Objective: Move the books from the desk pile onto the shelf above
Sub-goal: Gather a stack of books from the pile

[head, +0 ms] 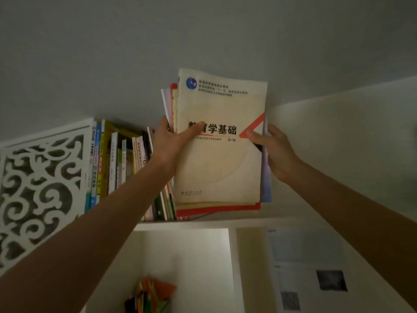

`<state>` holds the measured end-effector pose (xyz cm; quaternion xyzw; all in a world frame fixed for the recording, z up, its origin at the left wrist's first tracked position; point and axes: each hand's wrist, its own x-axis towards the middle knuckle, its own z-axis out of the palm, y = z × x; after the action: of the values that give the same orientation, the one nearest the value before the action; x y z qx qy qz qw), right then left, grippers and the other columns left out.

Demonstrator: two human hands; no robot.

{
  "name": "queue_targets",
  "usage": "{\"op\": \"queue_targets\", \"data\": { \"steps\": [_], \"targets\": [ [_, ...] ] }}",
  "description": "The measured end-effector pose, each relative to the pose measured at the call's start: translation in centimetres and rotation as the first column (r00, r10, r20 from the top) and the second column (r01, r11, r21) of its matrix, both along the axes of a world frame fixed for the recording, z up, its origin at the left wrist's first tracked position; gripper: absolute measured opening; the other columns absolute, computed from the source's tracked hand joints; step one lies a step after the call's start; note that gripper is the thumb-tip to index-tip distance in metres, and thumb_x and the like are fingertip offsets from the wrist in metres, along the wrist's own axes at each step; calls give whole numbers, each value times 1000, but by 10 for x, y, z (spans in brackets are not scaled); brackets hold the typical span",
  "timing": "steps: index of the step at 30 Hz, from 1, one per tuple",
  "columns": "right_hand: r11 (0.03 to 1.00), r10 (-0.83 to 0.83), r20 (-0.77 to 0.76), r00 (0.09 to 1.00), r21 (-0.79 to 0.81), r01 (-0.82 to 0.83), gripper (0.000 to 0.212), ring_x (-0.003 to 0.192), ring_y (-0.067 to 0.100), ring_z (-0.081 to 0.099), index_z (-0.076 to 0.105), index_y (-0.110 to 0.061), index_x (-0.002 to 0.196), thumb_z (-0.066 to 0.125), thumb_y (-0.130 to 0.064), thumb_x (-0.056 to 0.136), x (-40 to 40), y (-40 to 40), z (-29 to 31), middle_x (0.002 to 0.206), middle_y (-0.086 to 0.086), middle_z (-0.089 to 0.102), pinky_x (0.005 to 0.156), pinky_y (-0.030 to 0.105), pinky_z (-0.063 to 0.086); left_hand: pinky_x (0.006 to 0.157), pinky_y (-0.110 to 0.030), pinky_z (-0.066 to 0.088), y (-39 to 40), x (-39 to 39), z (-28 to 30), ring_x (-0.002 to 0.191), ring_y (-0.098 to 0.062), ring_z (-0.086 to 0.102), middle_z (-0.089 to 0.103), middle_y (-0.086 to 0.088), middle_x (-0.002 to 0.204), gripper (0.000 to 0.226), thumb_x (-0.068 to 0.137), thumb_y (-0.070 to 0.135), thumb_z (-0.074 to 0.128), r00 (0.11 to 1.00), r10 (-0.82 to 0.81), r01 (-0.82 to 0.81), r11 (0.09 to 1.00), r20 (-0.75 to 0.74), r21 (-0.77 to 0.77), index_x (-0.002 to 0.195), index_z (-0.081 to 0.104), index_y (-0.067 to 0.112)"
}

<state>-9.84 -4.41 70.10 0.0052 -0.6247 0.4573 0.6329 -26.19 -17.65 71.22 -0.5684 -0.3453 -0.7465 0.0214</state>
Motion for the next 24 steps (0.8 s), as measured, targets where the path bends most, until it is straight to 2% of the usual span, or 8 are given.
{"op": "queue_targets", "data": {
  "steps": [5, 8, 11, 13, 15, 18, 20, 24],
  "targets": [
    [995, 92, 74, 993, -47, -89, 44, 96, 23, 68, 54, 0, 124, 66, -2, 82, -20, 51, -7, 113, 13, 67, 76, 32, 55, 63, -31, 59, 41, -18, -11, 78, -12, 70, 66, 0, 100, 44, 73, 16, 77, 1000, 8, -8, 999, 13, -47, 104, 46, 22],
    [991, 130, 146, 981, -55, -124, 44, 101, 25, 66, 53, -2, 126, 63, -3, 83, -22, 69, -9, 118, 14, 65, 80, 36, 54, 56, -22, 56, 55, -17, -16, 71, -5, 69, 62, 5, 98, 60, 75, 18, 76, 998, 55, -56, 998, -28, -40, 119, 34, 20],
    [995, 54, 272, 961, -92, -29, 40, 74, 15, 69, 55, -5, 124, 62, -19, 88, -26, 74, -16, 101, 8, 69, 56, 26, 52, 62, -22, 57, 72, -21, -39, 77, -7, 70, 62, 5, 103, 65, 80, 30, 68, 996, 83, -83, 997, -15, 3, 126, 23, 23],
    [984, -29, 376, 926, -153, 93, 58, 65, 14, 60, 46, -9, 130, 64, -41, 85, -33, 71, -19, 96, 2, 62, 50, 24, 44, 66, -23, 56, 78, -24, -53, 84, -9, 68, 61, 4, 110, 61, 83, 42, 58, 991, 130, -130, 991, 27, 6, 129, 21, 27],
    [951, -176, 471, 864, -144, 272, 74, 90, 19, 57, 28, -13, 138, 60, -52, 84, -41, 69, -21, 119, 7, 51, 69, 30, 48, 69, -19, 51, 82, -24, -63, 93, -5, 62, 55, 14, 113, 54, 86, 42, 56, 963, 262, -260, 965, -59, 34, 128, 23, 32],
    [847, -467, 636, 614, 121, 518, 84, 133, 36, 31, 4, -17, 149, 51, -53, 89, -58, 60, -38, 149, 17, 19, 107, 40, 32, 72, -5, 39, 89, -16, -74, 100, 6, 42, 39, 8, 129, 62, 90, 28, 58, 809, 553, -532, 833, -198, 151, 141, 22, 22],
    [901, -423, 627, 654, 214, 377, 71, 132, 34, 34, 12, -22, 148, 53, -38, 92, -70, 53, -49, 147, 13, 26, 109, 35, 31, 72, -3, 36, 95, -9, -80, 102, 6, 33, 32, -3, 132, 66, 91, 19, 58, 747, 649, -621, 758, -143, 198, 145, 21, 17],
    [991, -123, 690, 713, 127, 48, 58, 132, 25, 38, 17, -35, 148, 45, -20, 99, -88, 44, -46, 148, 1, 35, 102, 36, 37, 94, -34, 44, 104, -12, -78, 113, -24, 42, 31, -18, 132, 63, 87, 15, 61, 612, 791, -775, 599, 2, 202, 141, 29, 9]
  ]
}}
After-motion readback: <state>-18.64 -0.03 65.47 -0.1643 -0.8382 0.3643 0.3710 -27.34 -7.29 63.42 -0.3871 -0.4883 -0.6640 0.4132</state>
